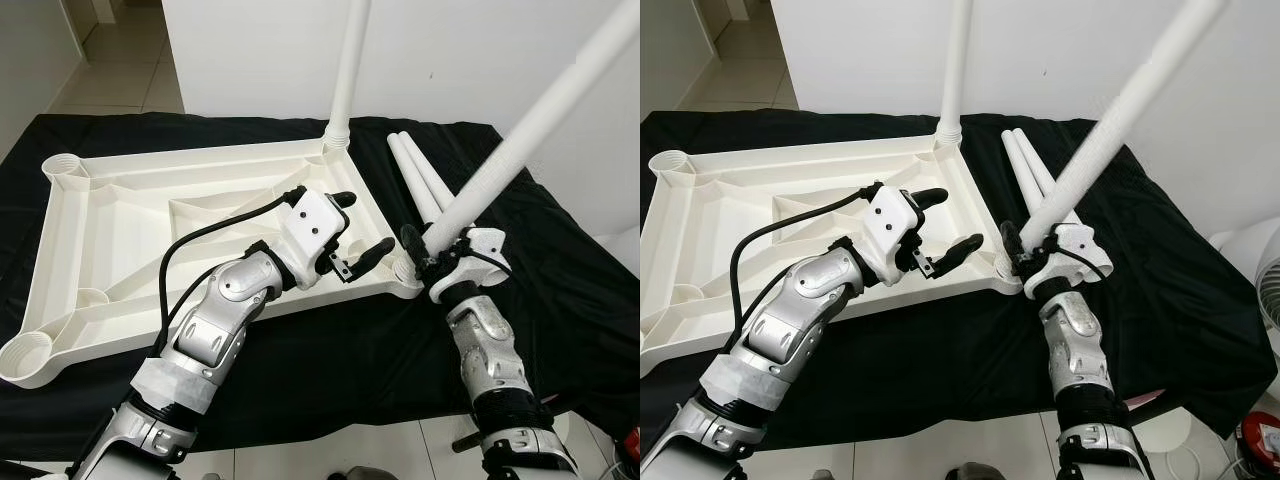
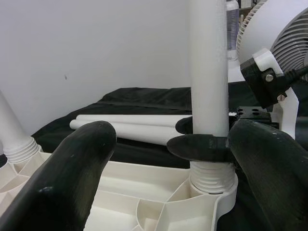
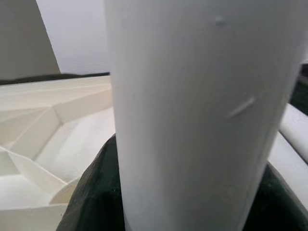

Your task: Building children table

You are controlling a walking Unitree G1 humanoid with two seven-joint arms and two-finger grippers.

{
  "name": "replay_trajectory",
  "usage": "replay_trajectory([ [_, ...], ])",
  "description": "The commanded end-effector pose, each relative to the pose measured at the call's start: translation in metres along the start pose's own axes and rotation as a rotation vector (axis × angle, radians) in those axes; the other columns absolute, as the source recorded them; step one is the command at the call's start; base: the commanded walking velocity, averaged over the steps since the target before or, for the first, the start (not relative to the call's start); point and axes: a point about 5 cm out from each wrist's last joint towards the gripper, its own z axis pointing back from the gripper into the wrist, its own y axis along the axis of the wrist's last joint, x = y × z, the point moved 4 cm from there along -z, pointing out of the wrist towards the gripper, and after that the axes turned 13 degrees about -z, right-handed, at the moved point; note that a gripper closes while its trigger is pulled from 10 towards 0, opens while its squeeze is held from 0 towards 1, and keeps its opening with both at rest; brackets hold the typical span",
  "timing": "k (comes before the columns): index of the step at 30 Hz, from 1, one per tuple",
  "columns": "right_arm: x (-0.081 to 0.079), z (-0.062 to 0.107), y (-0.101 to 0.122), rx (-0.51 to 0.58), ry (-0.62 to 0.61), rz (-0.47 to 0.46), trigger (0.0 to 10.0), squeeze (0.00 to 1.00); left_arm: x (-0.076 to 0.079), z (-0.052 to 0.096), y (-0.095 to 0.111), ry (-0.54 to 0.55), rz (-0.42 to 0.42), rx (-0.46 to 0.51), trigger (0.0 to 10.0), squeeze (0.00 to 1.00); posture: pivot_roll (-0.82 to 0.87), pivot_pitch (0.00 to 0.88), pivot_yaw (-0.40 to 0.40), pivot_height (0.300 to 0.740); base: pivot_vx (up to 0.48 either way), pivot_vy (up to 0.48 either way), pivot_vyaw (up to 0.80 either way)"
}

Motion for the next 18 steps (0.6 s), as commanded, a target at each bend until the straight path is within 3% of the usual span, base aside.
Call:
replay_trajectory([
  [1,0.01,0.041,-0.086,-0.364,-0.054,0.043,10.0,0.0,0.002,0.001,0.0,-0.025,-0.005,-0.001,10.0,0.0,0.05,0.037,-0.006,0.74,0.0,0.0,0.0],
  [3,0.006,0.044,-0.09,-0.388,-0.007,0.093,10.0,0.0,0.002,0.001,0.0,-0.023,-0.007,-0.001,10.0,0.0,0.05,0.035,-0.007,0.74,0.0,0.0,0.0],
  [13,0.002,0.054,-0.098,-0.414,0.031,0.104,10.0,0.0,0.001,0.002,0.0,-0.02,-0.009,-0.003,10.0,0.0,0.05,0.037,-0.008,0.74,0.0,0.0,0.0],
  [18,-0.002,0.049,-0.086,-0.348,0.04,0.081,10.0,0.0,0.001,0.002,0.0,-0.026,-0.006,-0.002,10.0,0.0,0.05,0.034,-0.003,0.74,0.0,0.0,0.0],
])
